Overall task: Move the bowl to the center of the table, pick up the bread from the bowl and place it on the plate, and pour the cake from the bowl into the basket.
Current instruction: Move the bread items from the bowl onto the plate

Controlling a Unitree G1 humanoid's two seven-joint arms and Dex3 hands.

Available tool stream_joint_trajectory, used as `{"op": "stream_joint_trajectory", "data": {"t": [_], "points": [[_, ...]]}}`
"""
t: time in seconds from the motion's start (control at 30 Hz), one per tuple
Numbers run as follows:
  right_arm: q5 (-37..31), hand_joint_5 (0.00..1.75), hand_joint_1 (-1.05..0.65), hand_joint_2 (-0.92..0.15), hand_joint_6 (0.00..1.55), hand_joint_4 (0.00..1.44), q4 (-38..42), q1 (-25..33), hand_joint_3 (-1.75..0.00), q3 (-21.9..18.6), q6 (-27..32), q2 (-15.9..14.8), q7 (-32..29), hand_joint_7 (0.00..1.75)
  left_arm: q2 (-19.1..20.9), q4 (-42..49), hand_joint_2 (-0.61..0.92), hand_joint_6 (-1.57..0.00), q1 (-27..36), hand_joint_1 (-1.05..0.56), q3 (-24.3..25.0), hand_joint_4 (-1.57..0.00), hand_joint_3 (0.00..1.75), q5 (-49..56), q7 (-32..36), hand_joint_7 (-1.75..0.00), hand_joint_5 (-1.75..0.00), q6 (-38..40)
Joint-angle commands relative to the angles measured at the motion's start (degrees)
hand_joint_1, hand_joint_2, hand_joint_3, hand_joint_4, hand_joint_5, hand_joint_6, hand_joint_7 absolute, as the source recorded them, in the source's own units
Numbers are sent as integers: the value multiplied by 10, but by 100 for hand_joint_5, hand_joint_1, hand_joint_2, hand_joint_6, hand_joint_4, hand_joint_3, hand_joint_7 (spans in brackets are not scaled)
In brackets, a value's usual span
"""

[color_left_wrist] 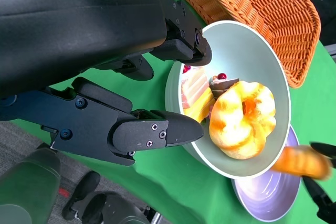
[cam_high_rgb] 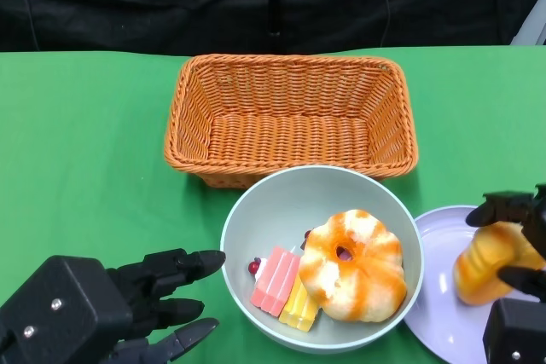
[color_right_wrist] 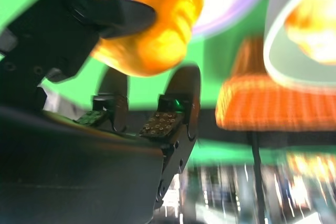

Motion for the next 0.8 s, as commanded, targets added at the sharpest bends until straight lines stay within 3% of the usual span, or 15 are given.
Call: {"op": "stream_joint_trajectory", "data": {"t": [0.03,0.2,0.47,0.67,0.8], "points": [[35,24,-58,-86,25,17,-67,15,-3,3,60,-21,115,1,9,0,92,-41,3,-56,3,-32,43,4,-9,-3,-41,-9],[65,23,-72,-89,15,5,-147,25,-1,3,113,-41,226,0,9,0,92,-41,2,-57,3,-31,43,4,-10,-3,-42,-7],[79,26,-74,-91,14,3,-210,36,-1,-7,142,-44,257,0,8,4,92,-41,-1,-57,3,-31,42,4,-14,-2,-43,-8],[90,36,-71,-90,18,2,-228,48,0,-18,127,-28,205,2,8,1,92,-41,-2,-57,4,-30,42,4,-13,-2,-44,-1],[85,48,-65,-90,16,0,-255,54,0,-22,83,11,107,0,9,-2,92,-41,1,-56,6,-29,42,4,-13,-2,-44,-3]]}}
